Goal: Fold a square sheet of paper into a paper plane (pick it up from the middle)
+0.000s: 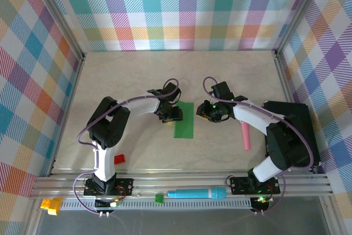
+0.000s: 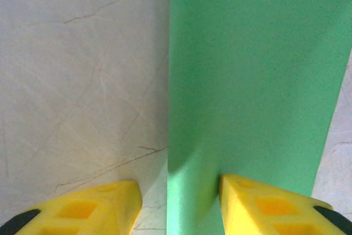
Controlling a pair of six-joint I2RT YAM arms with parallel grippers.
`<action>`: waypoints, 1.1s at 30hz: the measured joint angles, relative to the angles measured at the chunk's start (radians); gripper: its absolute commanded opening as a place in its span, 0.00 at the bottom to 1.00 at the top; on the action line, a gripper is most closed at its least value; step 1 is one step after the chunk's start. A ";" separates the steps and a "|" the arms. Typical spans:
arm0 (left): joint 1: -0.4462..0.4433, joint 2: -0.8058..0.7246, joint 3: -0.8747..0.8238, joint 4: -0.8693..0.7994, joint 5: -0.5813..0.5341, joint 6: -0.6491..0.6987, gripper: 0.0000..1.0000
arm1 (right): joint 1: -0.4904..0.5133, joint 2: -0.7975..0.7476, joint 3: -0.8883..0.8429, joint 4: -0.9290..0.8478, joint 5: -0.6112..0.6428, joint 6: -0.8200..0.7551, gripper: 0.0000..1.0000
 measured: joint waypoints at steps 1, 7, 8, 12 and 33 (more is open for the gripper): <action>-0.001 0.000 0.001 0.000 -0.003 0.000 0.46 | 0.000 0.000 0.000 0.000 0.000 0.000 0.27; -0.002 0.006 0.008 -0.010 -0.005 -0.005 0.46 | 0.000 0.017 0.000 0.005 -0.022 0.000 0.26; -0.002 0.007 0.010 -0.012 -0.005 -0.005 0.46 | 0.000 0.025 0.000 0.006 -0.028 0.001 0.27; -0.002 0.010 0.013 -0.016 -0.008 -0.013 0.46 | 0.000 0.048 0.000 0.013 -0.048 0.004 0.26; -0.002 0.014 0.018 -0.020 -0.007 -0.028 0.46 | 0.041 0.207 0.045 0.064 -0.117 0.007 0.18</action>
